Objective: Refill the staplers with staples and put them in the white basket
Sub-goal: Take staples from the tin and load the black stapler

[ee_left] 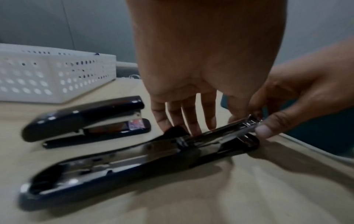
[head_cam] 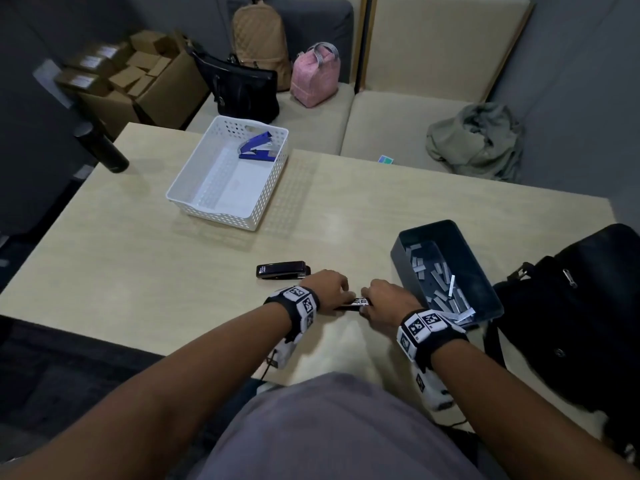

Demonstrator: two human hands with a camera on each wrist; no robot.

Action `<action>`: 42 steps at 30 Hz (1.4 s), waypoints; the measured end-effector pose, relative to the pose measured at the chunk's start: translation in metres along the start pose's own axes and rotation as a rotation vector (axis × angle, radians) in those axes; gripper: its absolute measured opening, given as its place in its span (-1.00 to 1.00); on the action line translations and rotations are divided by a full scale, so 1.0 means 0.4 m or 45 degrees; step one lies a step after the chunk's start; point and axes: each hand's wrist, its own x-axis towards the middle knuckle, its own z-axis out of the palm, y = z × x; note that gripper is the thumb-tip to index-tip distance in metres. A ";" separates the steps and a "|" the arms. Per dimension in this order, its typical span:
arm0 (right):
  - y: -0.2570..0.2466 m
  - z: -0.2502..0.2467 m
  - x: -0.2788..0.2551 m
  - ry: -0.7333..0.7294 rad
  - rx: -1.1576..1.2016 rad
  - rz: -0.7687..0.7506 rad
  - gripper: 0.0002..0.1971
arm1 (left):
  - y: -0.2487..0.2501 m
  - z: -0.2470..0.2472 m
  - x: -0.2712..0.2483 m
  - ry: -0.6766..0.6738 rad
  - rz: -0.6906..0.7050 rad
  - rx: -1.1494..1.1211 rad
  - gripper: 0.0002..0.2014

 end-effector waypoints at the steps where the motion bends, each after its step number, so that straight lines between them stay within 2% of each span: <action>1: -0.003 -0.002 -0.002 0.029 0.020 -0.018 -0.72 | 0.015 0.012 0.012 -0.037 -0.006 0.003 -0.65; 6: -0.007 -0.018 0.004 0.085 0.152 -0.017 -0.78 | 0.038 0.038 0.045 -0.091 -0.044 -0.035 -0.74; 7: -0.004 -0.023 0.004 0.090 0.187 -0.021 -0.73 | 0.040 0.036 0.048 -0.106 -0.059 -0.046 -0.74; 11: 0.011 -0.026 0.002 0.128 0.279 -0.057 -0.23 | 0.050 0.030 0.059 -0.132 -0.119 -0.089 -0.61; 14: 0.017 -0.025 0.005 0.131 0.305 -0.069 -0.10 | 0.056 0.035 0.067 -0.115 -0.173 -0.100 -0.58; 17: 0.024 -0.029 0.004 0.115 0.298 -0.076 -0.07 | 0.063 0.045 0.072 -0.072 -0.223 -0.043 -0.55; 23: 0.027 -0.011 -0.001 0.071 0.268 -0.065 -0.09 | 0.086 0.086 0.068 0.043 -0.286 0.094 -0.40; 27: 0.029 0.018 -0.009 0.106 0.353 -0.038 -0.25 | 0.106 0.095 0.060 0.039 -0.343 0.121 -0.30; 29: 0.035 0.029 -0.007 0.114 0.418 -0.006 -0.36 | 0.103 0.091 0.053 0.045 -0.327 0.110 -0.36; 31: 0.040 0.033 -0.004 0.115 0.428 0.013 -0.48 | 0.085 0.077 0.040 0.060 -0.305 0.084 -0.50; 34: 0.046 0.035 0.004 0.065 0.430 0.042 -0.60 | 0.035 0.048 0.014 0.067 -0.393 -0.012 -0.73; 38: 0.042 0.039 0.011 0.047 0.400 0.047 -0.69 | 0.001 0.039 -0.013 0.049 -0.465 -0.210 -0.77; 42: 0.037 0.038 0.015 0.049 0.357 0.046 -0.72 | 0.011 0.067 -0.027 0.117 -0.392 -0.336 -0.88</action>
